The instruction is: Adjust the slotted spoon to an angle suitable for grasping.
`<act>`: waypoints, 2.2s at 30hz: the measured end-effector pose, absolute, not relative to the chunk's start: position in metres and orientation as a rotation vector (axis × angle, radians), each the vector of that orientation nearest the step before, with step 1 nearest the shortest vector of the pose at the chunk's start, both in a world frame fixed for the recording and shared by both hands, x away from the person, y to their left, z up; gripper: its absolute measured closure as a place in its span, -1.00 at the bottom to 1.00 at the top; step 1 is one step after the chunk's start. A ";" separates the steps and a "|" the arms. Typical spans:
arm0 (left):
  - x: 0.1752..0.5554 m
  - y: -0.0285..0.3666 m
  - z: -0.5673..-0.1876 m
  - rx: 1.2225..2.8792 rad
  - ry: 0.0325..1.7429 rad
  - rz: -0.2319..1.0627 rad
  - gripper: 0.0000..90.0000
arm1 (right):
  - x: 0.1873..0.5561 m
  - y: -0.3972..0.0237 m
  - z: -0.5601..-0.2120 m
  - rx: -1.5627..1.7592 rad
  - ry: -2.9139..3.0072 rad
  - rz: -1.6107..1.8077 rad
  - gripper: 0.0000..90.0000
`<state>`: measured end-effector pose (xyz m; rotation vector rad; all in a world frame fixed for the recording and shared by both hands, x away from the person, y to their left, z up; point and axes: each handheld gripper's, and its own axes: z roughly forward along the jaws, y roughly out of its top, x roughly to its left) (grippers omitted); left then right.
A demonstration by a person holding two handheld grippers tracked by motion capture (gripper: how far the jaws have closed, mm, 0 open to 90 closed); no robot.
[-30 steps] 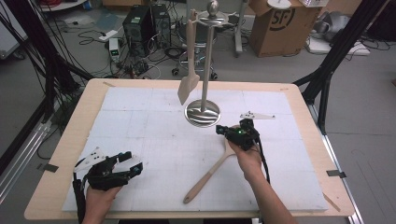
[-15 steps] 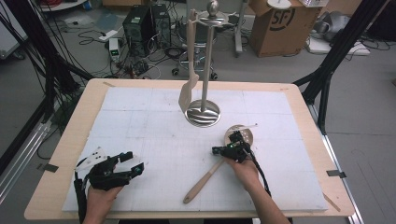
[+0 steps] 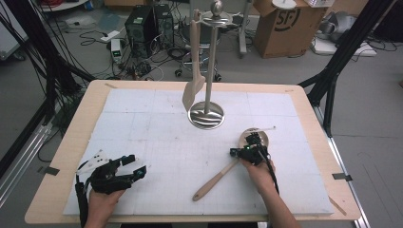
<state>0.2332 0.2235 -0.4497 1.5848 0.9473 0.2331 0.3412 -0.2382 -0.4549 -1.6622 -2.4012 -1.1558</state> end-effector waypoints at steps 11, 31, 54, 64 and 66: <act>0.233 0.223 -0.449 1.595 0.945 0.239 -0.45 | 0.324 -0.298 -0.458 -1.830 -2.263 -1.214 1.00; 0.233 0.221 -0.450 1.598 0.953 0.241 -0.45 | 0.280 -0.325 -0.440 -1.719 -2.128 -1.532 1.00; 0.236 0.215 -0.450 1.612 0.940 0.230 -0.45 | 0.242 -0.239 -0.470 -1.307 -2.263 -1.240 0.99; 0.236 0.218 -0.450 1.606 0.938 0.230 -0.45 | 0.276 -0.216 -0.468 -1.343 -2.272 -1.211 0.99; 0.236 0.218 -0.450 1.605 0.939 0.228 -0.45 | 0.282 -0.213 -0.468 -1.360 -2.274 -1.220 0.99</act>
